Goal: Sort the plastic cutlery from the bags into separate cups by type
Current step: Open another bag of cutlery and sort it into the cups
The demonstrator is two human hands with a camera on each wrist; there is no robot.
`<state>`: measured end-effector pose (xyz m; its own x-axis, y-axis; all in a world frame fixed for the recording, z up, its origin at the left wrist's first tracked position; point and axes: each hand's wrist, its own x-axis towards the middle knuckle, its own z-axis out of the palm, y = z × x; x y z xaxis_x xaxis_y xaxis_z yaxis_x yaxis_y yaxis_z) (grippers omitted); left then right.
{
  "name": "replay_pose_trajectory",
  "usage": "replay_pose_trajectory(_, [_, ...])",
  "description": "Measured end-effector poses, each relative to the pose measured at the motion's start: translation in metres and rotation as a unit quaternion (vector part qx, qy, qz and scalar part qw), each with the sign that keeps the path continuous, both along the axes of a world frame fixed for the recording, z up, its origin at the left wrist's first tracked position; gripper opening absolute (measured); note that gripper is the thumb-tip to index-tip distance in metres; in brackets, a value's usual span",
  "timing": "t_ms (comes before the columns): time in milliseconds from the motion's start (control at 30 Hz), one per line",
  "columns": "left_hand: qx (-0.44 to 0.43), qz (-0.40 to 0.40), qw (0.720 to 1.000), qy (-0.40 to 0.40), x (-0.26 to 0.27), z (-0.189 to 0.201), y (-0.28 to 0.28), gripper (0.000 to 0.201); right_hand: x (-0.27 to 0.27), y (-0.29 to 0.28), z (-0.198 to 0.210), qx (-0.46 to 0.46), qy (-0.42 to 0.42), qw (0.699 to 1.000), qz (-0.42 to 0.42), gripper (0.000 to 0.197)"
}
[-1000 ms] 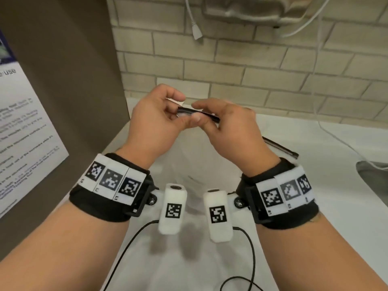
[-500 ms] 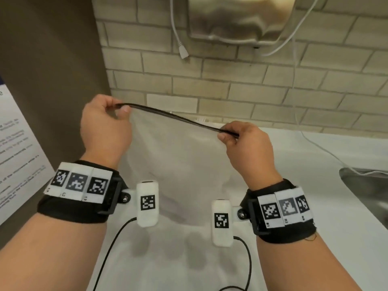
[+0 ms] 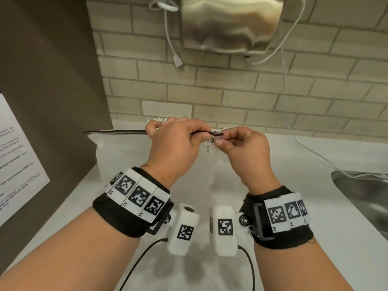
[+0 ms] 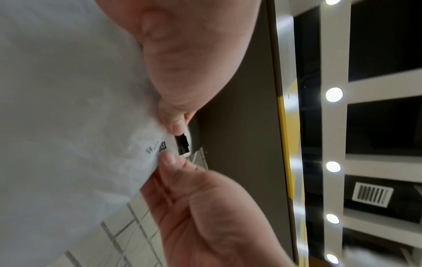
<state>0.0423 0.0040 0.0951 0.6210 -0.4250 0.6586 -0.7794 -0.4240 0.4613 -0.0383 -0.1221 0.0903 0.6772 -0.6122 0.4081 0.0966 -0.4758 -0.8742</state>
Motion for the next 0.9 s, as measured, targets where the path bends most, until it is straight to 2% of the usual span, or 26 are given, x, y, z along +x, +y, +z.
replay_pose_trajectory(100, [0.004,-0.016,1.000,-0.002,-0.002,0.000,0.003,0.021,0.002,0.000,-0.003,-0.031,-0.002,1.000,0.007,0.024])
replay_pose_trajectory(233, [0.007,-0.012,1.000,-0.028,-0.004,0.002,0.005,0.015,0.010,0.009,-0.008,-0.060,0.007,0.998,0.008,0.023])
replay_pose_trajectory(367, [0.020,0.045,0.999,-0.011,0.009,0.002,0.018,0.013,0.007,0.002,-0.001,0.017,-0.028,0.999,-0.042,0.025])
replay_pose_trajectory(433, [0.016,0.063,0.998,0.014,0.018,0.002,0.027,0.011,0.001,-0.003,0.006,0.043,-0.026,0.999,-0.016,0.019])
replay_pose_trajectory(500, [0.008,0.046,0.998,0.031,0.022,0.002,0.029,0.009,-0.001,0.004,0.011,0.037,-0.006,0.997,0.067,0.015])
replay_pose_trajectory(567, [-0.025,0.010,0.998,0.050,0.021,0.001,0.024,0.006,0.003,0.016,0.010,-0.008,0.023,0.990,0.138,0.024])
replay_pose_trajectory(700, [-0.088,-0.049,0.992,0.080,0.019,0.000,0.022,0.007,0.009,0.028,0.010,0.015,0.015,0.990,0.138,0.009])
replay_pose_trajectory(900, [-0.040,-0.097,0.991,0.079,0.021,-0.001,0.028,0.008,0.007,0.025,0.002,0.048,0.012,0.986,0.162,0.016])
